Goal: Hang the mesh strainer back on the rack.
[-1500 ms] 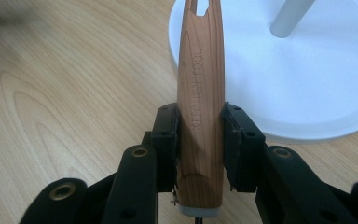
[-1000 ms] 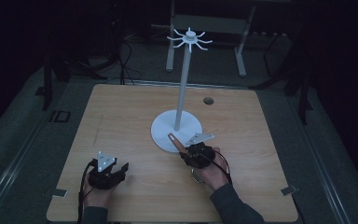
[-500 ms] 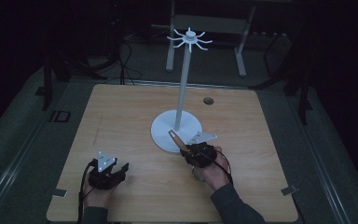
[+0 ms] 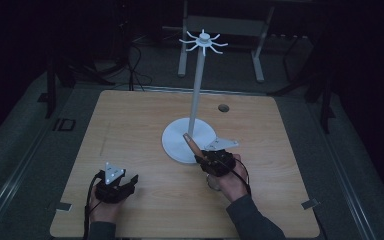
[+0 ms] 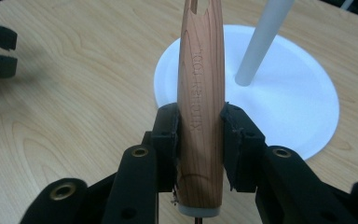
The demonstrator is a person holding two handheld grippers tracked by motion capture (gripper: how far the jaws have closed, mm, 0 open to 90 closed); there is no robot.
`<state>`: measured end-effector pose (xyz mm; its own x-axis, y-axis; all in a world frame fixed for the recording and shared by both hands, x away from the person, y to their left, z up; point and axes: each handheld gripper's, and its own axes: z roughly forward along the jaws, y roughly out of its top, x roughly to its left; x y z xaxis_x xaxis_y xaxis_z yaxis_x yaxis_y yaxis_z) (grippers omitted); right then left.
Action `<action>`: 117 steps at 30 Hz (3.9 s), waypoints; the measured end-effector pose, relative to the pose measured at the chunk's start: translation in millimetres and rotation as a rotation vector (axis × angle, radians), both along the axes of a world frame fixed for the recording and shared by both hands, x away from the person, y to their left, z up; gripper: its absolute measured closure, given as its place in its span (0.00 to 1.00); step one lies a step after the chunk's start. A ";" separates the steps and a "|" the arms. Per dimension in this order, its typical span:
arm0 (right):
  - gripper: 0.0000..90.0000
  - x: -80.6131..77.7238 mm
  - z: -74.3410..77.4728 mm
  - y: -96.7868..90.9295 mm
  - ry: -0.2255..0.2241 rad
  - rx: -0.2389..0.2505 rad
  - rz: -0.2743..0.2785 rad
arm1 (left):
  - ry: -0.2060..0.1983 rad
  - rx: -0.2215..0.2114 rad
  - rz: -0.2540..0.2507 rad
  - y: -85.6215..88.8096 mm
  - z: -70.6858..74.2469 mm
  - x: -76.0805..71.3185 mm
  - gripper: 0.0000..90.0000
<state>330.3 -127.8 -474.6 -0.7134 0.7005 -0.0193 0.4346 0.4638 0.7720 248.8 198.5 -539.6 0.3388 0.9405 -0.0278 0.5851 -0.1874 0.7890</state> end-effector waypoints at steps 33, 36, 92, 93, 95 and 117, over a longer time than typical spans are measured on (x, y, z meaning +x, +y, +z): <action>0.76 6.9 26.2 -6.5 -0.050 0.079 -0.039 | 0.004 0.000 -0.004 -1.5 0.0 0.2 0.53; 0.76 7.3 27.9 -7.2 -0.053 0.086 -0.045 | 0.004 0.002 -0.005 -1.5 0.0 0.1 0.53; 0.76 23.3 86.8 -24.6 -0.166 0.231 -0.133 | 0.002 0.000 -0.001 -0.2 0.3 0.7 0.53; 0.76 23.4 87.7 -25.2 -0.163 0.238 -0.136 | 0.003 0.001 -0.002 -0.2 0.2 0.7 0.53; 0.76 24.3 89.2 -26.1 -0.164 0.249 -0.138 | 0.003 0.001 -0.003 -0.4 0.3 0.6 0.53; 0.76 34.8 110.5 -34.9 -0.162 0.336 -0.164 | 0.001 -0.002 0.000 -0.1 0.3 0.7 0.53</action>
<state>365.1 -162.7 -364.1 -0.5986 0.7909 0.1271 0.3420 0.1089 0.9334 249.5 198.4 -539.3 0.3392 0.9402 -0.0305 0.5860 -0.1858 0.7887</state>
